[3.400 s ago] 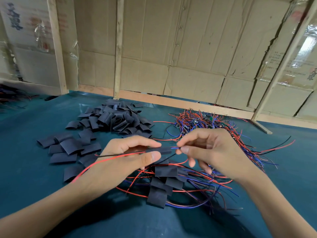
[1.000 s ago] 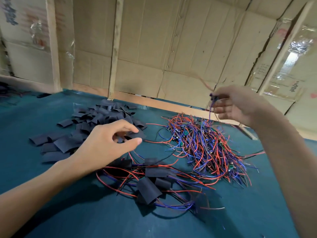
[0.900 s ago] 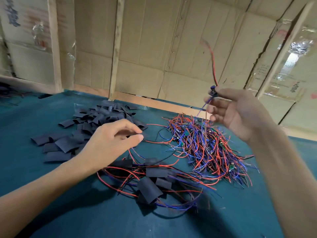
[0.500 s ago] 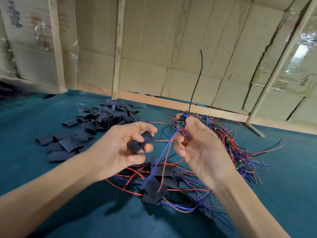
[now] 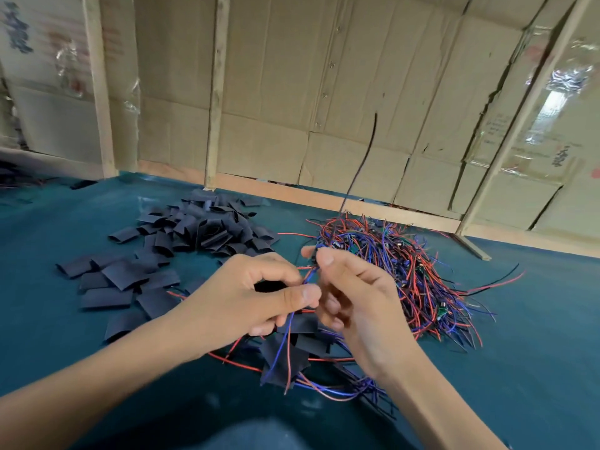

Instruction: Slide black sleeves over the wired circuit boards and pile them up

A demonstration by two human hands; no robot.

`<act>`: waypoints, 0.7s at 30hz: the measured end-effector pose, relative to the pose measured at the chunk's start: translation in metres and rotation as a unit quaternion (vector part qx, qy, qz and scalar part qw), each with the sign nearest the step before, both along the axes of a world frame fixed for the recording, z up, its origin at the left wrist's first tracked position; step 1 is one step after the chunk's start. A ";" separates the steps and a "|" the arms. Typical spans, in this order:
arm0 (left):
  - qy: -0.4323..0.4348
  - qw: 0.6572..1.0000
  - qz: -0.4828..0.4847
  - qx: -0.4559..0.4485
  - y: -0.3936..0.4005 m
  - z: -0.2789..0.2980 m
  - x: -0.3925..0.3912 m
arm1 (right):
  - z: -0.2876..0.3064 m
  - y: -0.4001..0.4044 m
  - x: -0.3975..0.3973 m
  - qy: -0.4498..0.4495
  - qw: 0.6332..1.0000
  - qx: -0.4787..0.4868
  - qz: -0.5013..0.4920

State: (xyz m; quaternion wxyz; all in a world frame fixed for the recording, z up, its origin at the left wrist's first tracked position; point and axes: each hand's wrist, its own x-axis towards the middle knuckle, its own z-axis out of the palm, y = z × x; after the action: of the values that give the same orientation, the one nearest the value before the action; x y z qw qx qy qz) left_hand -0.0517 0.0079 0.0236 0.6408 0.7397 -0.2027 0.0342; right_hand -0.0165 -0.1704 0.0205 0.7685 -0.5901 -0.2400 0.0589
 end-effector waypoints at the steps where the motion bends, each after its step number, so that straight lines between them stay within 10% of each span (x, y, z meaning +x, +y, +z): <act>1: 0.004 1.000 -0.013 -0.002 0.001 0.000 0.001 | 0.000 -0.001 0.002 -0.003 1.000 0.016 -0.010; 6: 0.007 0.999 -0.048 0.019 0.014 -0.001 0.006 | 0.004 -0.008 0.009 -0.003 0.996 0.084 -0.042; 14: 0.023 0.998 -0.052 0.017 0.014 -0.006 0.010 | 0.002 -0.008 0.004 0.017 0.996 -0.081 0.034; 21: 0.039 0.999 -0.019 0.024 0.010 -0.006 0.011 | 0.009 -0.014 0.008 -0.004 1.000 0.023 -0.020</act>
State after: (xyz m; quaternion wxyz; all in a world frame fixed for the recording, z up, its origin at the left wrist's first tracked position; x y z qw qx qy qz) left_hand -0.0411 0.0177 0.0179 0.6310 0.7516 -0.1919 -0.0117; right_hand -0.0088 -0.1842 0.0296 0.7822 -0.5770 -0.2323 0.0360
